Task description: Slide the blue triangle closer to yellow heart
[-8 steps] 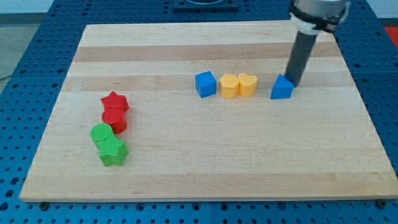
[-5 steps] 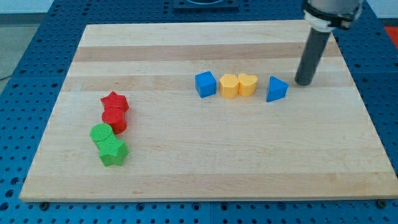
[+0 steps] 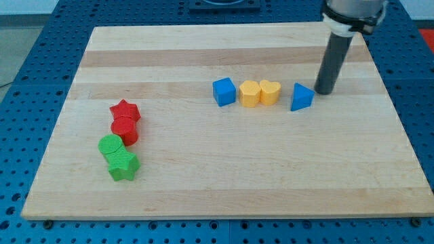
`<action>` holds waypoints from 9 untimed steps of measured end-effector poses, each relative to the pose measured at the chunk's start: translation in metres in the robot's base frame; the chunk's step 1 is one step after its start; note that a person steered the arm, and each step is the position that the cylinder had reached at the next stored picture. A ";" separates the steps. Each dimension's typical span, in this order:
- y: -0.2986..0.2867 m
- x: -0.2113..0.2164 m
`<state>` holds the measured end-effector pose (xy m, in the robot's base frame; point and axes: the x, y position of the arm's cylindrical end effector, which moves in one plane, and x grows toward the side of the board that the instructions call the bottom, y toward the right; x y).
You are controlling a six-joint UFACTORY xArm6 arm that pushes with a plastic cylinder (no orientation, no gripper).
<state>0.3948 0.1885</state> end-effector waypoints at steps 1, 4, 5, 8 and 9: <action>0.029 0.014; 0.048 0.025; 0.032 0.051; -0.083 0.035; -0.086 0.027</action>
<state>0.4215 0.1027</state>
